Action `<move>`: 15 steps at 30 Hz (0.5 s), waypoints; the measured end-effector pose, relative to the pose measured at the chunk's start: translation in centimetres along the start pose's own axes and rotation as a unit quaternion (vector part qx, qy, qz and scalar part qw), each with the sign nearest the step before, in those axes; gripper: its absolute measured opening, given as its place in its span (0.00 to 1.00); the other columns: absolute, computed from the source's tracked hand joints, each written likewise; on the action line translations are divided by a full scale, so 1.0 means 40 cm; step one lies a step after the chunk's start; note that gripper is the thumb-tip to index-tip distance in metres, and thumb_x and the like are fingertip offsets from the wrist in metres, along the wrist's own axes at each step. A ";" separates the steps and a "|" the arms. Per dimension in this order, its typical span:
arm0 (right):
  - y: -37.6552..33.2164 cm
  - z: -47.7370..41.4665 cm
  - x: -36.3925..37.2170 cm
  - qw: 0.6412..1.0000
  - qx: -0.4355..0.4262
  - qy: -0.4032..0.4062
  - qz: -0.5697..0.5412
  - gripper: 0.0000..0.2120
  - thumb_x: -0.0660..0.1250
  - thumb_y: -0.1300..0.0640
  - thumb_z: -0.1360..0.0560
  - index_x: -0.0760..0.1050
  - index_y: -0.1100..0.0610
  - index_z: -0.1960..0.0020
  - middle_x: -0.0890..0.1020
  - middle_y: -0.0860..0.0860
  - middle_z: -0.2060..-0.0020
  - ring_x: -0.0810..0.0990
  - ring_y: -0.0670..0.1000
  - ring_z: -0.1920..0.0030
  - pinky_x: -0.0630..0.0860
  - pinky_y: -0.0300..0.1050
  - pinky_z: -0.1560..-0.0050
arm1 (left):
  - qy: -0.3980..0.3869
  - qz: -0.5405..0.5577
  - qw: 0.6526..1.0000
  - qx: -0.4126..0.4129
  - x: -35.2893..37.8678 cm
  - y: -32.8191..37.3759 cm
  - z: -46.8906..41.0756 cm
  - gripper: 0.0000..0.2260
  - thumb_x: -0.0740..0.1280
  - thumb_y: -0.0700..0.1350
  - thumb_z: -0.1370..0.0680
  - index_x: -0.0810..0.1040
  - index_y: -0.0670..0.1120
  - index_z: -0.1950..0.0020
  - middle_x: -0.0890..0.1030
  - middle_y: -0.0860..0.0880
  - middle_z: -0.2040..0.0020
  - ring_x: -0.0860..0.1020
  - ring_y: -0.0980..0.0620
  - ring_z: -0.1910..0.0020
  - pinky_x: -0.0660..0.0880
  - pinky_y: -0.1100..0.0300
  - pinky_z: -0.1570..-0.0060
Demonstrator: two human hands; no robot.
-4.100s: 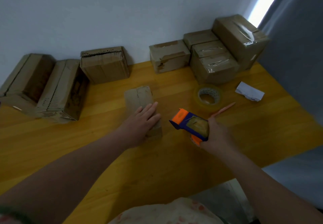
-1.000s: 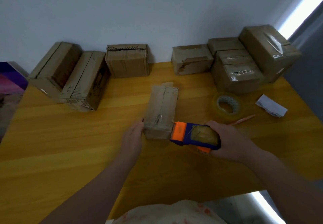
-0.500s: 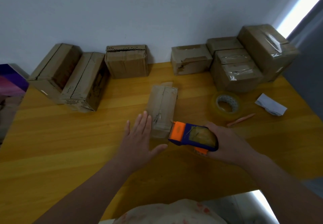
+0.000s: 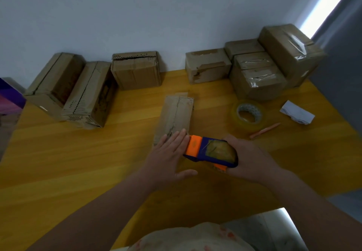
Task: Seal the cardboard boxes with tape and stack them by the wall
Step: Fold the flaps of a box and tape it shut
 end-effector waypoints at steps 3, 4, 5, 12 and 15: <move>-0.017 0.017 -0.021 1.000 -0.011 0.000 -0.003 0.32 0.72 0.34 0.38 0.65 0.40 0.39 0.77 0.44 0.52 0.78 0.46 0.53 0.80 0.51 0.57 | -0.004 0.005 1.000 0.006 -0.002 -0.006 0.003 0.43 0.40 0.73 0.30 0.32 0.49 0.24 0.30 0.52 0.25 0.31 0.56 0.26 0.30 0.57 0.28; -0.023 0.027 -0.039 1.000 -0.015 -0.001 -0.011 0.32 0.73 0.34 0.37 0.65 0.40 0.39 0.78 0.43 0.51 0.78 0.44 0.53 0.80 0.50 0.56 | -0.006 0.008 1.000 0.007 -0.001 -0.007 0.003 0.43 0.40 0.74 0.30 0.32 0.50 0.24 0.30 0.52 0.26 0.31 0.56 0.26 0.31 0.56 0.28; -0.028 0.037 -0.058 1.000 -0.021 -0.002 -0.019 0.32 0.75 0.36 0.37 0.66 0.41 0.38 0.78 0.42 0.50 0.78 0.43 0.53 0.80 0.47 0.56 | -0.007 0.012 1.000 0.010 0.001 -0.007 0.002 0.44 0.40 0.74 0.30 0.32 0.50 0.24 0.29 0.53 0.26 0.31 0.57 0.26 0.32 0.56 0.27; -0.061 0.078 -0.126 0.997 -0.066 -0.028 -0.004 0.31 0.77 0.41 0.34 0.66 0.40 0.36 0.77 0.40 0.49 0.77 0.37 0.52 0.76 0.30 0.59 | -0.007 0.010 1.000 0.018 0.003 -0.021 -0.001 0.44 0.46 0.74 0.29 0.30 0.52 0.24 0.28 0.54 0.26 0.30 0.58 0.27 0.32 0.55 0.27; -0.022 0.103 -0.135 0.998 -0.038 -0.041 0.024 0.32 0.74 0.35 0.34 0.64 0.39 0.35 0.77 0.40 0.49 0.78 0.39 0.54 0.79 0.35 0.58 | 0.003 0.011 1.000 0.023 0.002 -0.017 -0.001 0.44 0.48 0.74 0.28 0.31 0.52 0.24 0.29 0.54 0.26 0.31 0.58 0.26 0.31 0.56 0.28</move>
Point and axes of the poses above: each hand's wrist, its own z-axis away from the middle knuckle, its own x-axis out of the palm, y = z × x, the point moved 10 cm from there along -z, towards the middle knuckle
